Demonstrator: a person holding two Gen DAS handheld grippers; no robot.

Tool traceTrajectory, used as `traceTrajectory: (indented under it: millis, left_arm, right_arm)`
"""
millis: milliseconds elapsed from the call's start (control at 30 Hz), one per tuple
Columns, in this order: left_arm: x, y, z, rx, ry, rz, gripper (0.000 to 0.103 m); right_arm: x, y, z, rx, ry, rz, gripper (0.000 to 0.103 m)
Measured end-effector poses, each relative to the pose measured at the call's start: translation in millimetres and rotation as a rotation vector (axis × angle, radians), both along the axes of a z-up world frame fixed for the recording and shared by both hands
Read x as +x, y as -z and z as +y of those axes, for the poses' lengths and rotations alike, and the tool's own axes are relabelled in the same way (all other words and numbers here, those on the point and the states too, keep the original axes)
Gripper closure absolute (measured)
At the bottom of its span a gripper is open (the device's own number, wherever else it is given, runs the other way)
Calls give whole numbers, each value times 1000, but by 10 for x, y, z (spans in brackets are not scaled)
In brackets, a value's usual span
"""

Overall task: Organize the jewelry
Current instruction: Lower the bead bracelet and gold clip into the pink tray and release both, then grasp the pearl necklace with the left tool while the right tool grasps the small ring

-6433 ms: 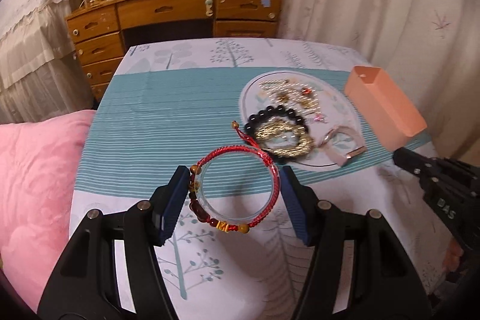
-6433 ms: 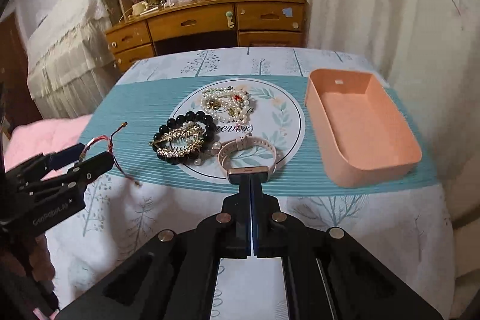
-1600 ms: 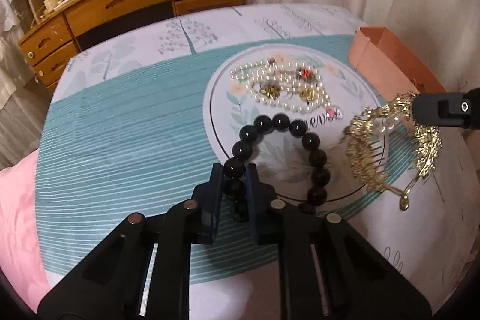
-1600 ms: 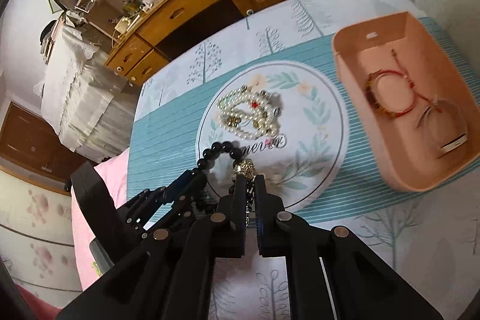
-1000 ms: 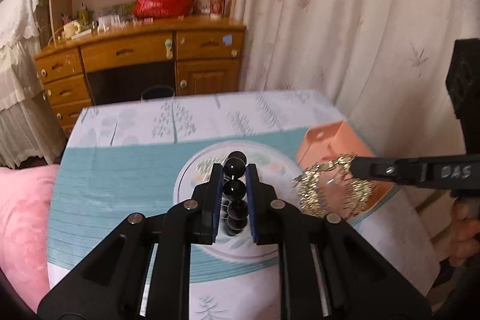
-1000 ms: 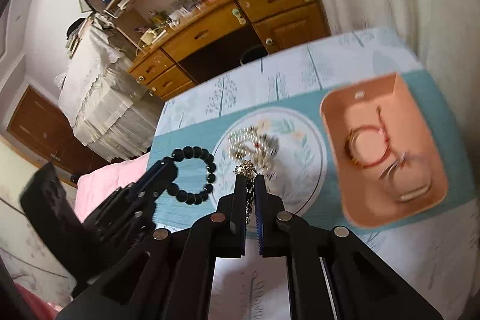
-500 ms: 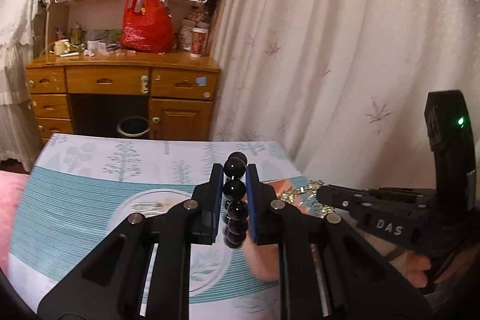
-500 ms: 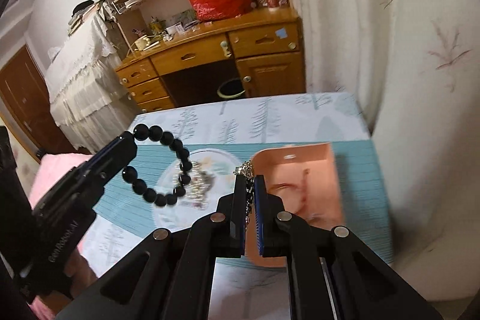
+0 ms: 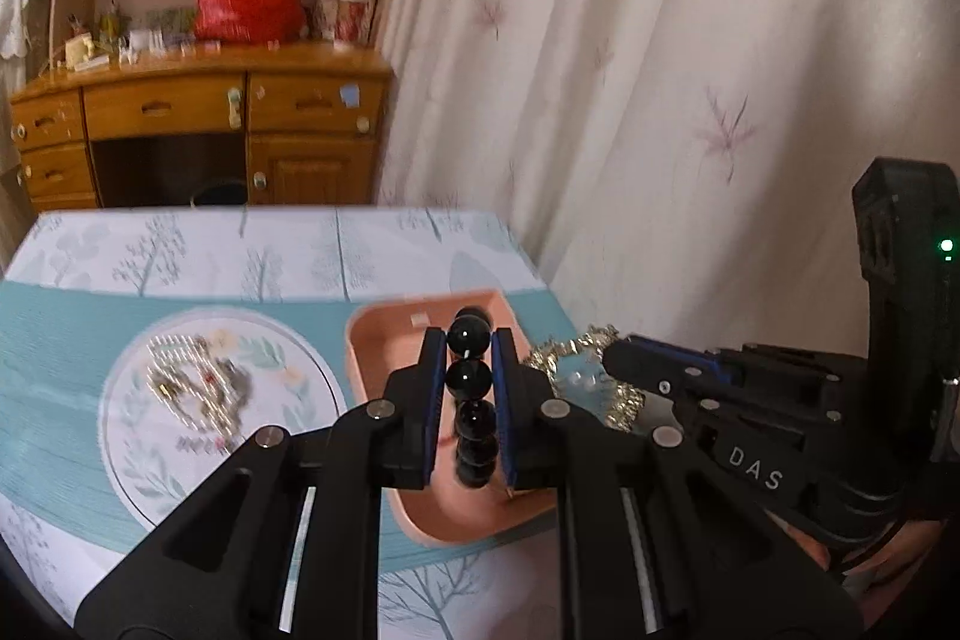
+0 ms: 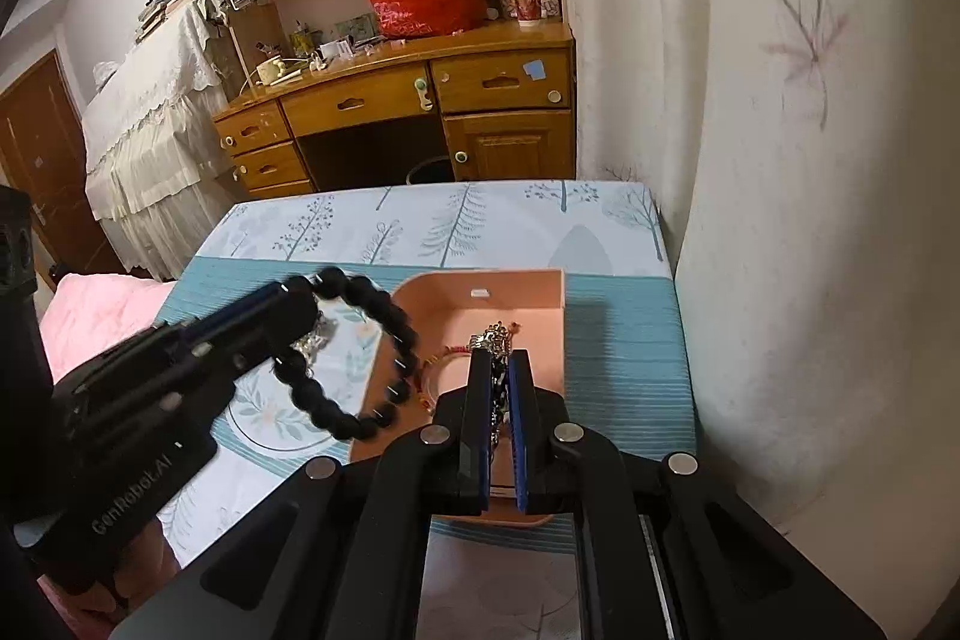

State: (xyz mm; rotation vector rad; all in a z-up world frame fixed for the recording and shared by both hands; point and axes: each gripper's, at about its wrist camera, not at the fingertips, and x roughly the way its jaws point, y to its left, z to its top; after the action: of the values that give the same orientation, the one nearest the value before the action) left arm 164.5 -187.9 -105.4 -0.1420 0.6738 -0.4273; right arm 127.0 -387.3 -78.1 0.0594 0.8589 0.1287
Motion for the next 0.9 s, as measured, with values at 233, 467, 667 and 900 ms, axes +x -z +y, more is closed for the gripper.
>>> traceTrajectory:
  millis: [233, 467, 667, 900]
  left_arm:
    - [95, 116, 1, 36, -46, 63, 45]
    - [171, 157, 195, 47, -88, 82, 44]
    - [158, 304, 413, 66, -123, 139, 44]
    - [171, 564, 751, 105, -171, 248, 42]
  right_arm:
    - [-18, 194, -159, 12, 13, 13, 62]
    - [-1, 223, -134, 22, 9, 39, 61]
    - [118, 281, 109, 73, -1, 80, 38]
    - [130, 390, 434, 106, -27, 141, 16]
